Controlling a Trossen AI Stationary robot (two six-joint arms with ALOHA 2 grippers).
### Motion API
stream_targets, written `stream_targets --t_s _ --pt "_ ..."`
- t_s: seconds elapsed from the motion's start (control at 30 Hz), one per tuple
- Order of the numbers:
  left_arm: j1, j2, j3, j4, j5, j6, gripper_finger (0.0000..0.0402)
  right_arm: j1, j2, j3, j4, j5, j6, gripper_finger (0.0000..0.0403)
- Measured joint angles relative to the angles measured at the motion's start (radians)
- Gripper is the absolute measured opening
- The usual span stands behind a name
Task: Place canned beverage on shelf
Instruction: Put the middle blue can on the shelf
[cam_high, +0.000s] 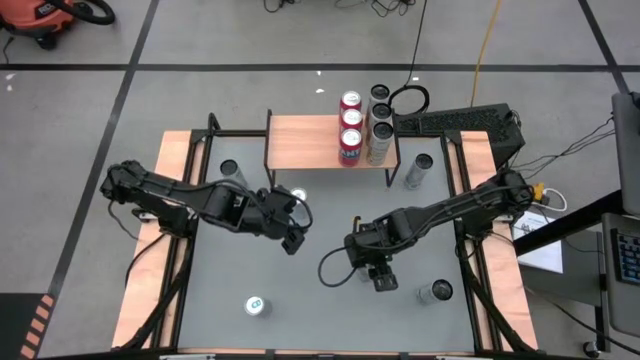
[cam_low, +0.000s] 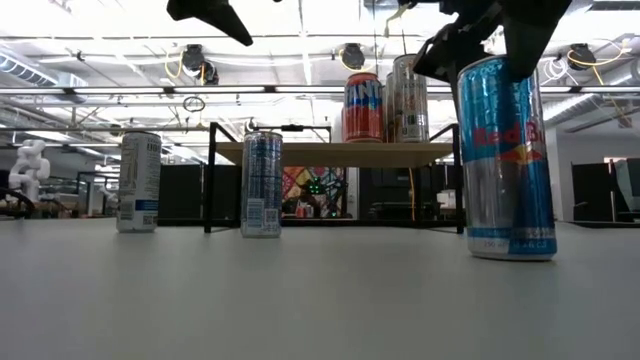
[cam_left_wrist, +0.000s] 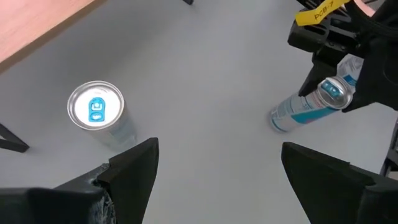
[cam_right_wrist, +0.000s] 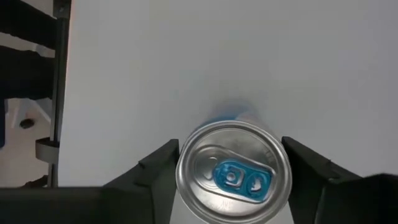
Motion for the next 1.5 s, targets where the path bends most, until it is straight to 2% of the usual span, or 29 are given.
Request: stream_targets --t_s 0.27,0.43,0.63,0.8,0.87,1.07,1.23,1.5 --pt "-0.026 0.000 0.000 0.031 0.035 -0.017 0.0338 -0.013 -0.067 -0.003 -0.025 0.001 0.004 0.0193" --pt "-0.039 0.000 0.000 0.102 0.042 0.038 0.0338 -0.048 -0.144 -0.002 -0.023 -0.001 0.004 0.0191" --pt "-0.039 0.000 0.000 0.215 0.091 0.230 0.0338 -0.104 -0.204 0.018 -0.008 -0.081 0.010 0.0191" --pt "-0.035 0.000 0.000 0.327 0.080 0.422 0.0338 -0.139 -0.203 0.108 0.004 -0.079 0.001 0.0191" --pt "-0.029 0.000 0.000 0.375 0.058 0.456 0.0338 -0.155 -0.203 0.144 0.010 -0.076 -0.001 0.0191" --pt "0.004 0.000 0.000 0.500 0.057 0.459 0.0338 -0.202 -0.202 0.240 0.006 -0.074 0.000 0.0191" --pt "0.038 0.009 0.000 0.519 0.072 0.452 0.0338 -0.236 -0.203 0.295 0.006 -0.075 0.000 0.0191" --pt "0.100 0.023 0.001 0.533 0.196 0.456 0.0345 -0.265 -0.202 0.313 0.036 -0.076 -0.006 0.0191"
